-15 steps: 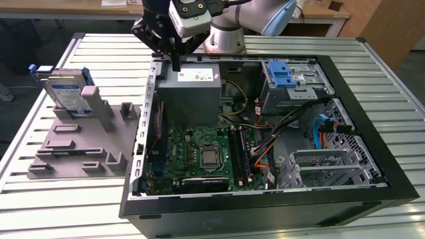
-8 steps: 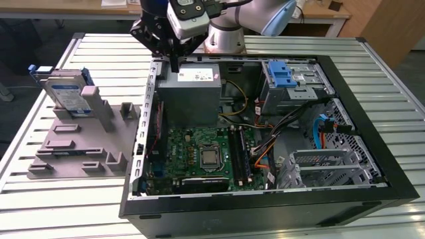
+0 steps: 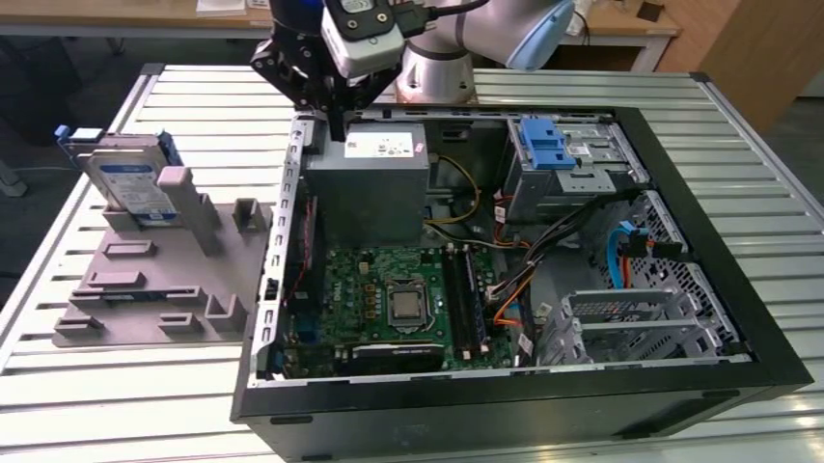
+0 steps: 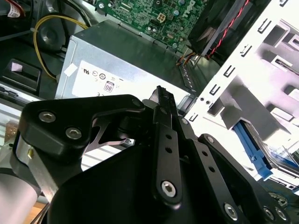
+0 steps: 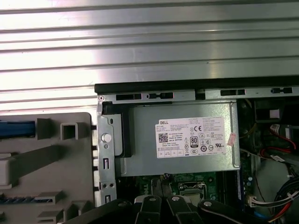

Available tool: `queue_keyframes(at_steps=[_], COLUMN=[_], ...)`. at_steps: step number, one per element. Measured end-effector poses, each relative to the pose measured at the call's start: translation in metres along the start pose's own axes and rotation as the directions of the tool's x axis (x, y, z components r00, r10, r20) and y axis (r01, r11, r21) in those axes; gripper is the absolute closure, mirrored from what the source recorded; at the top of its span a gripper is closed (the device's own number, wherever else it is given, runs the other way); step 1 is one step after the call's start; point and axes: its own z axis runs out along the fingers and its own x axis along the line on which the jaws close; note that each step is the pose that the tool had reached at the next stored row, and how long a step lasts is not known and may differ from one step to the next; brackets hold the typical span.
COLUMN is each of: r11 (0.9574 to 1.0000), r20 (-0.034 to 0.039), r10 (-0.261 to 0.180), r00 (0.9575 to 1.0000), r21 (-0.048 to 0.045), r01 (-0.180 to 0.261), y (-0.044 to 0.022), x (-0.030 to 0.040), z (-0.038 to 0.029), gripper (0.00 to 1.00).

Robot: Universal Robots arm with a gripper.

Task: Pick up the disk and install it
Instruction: 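Reach for the disk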

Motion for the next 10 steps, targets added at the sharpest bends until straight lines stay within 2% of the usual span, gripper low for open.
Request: queue_keyframes(at_steps=[10], r11=[1.0000], r20=[0.0000], r10=[0.000], r00=[1.0000], r21=[-0.0001], r01=[0.000], y=[-0.0002], x=[0.0017], z=[0.0011], gripper=[0.89])
